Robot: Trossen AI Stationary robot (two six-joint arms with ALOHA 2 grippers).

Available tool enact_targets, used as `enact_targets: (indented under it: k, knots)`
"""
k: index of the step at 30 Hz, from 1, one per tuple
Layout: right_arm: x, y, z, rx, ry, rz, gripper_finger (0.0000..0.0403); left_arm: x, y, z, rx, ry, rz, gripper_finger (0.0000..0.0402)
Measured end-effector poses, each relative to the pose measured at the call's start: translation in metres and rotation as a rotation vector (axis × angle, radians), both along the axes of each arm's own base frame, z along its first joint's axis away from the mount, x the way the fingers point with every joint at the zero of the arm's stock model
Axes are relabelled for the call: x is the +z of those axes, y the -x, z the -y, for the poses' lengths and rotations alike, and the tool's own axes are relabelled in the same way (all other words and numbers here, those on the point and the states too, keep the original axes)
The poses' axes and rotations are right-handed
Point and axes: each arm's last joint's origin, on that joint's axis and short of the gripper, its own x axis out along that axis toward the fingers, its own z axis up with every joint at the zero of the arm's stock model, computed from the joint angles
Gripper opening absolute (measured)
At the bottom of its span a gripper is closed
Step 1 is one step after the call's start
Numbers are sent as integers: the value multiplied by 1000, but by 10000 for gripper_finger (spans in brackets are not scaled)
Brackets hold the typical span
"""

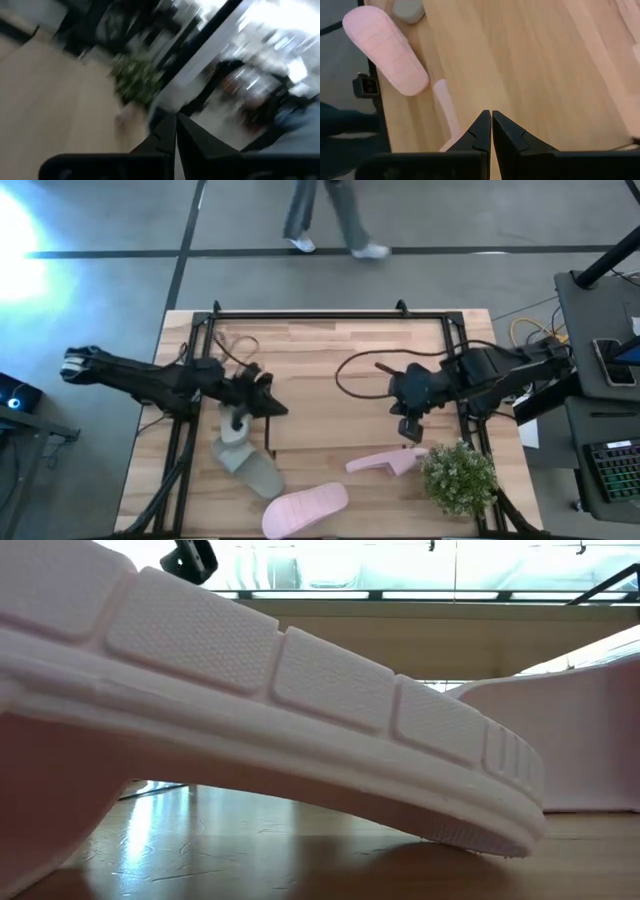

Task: Pick and place slides into the shelf
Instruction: Put the right pink slide on the shelf

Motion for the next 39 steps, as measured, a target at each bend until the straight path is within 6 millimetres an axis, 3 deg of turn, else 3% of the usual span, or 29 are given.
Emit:
enact_targets:
  k: [4, 7, 13, 20, 23, 30, 39]
  knots:
    - [3, 8, -12, -46, 11, 29, 9, 13, -12, 17, -13, -216, -120, 0]
    - [3, 11, -19, -70, 14, 39, 9, 31, -13, 33, -93, -399, -86, 0]
    - [-2, 12, -34, -66, 2, 26, 9, 37, -16, 72, -272, -565, -49, 0]
    - [-27, -2, -67, 15, 52, -68, 9, 9, -10, 104, -297, -717, -244, 0]
    - [-42, -9, -81, 81, 104, -119, 9, 5, -7, 114, -291, -754, -248, 0]
    - [-67, -10, -108, 222, 215, -244, 9, 7, 4, 132, -305, -682, -255, 0]
    - [-79, -19, -133, 231, 97, -232, 9, 8, 9, 137, -181, -242, -444, 0]
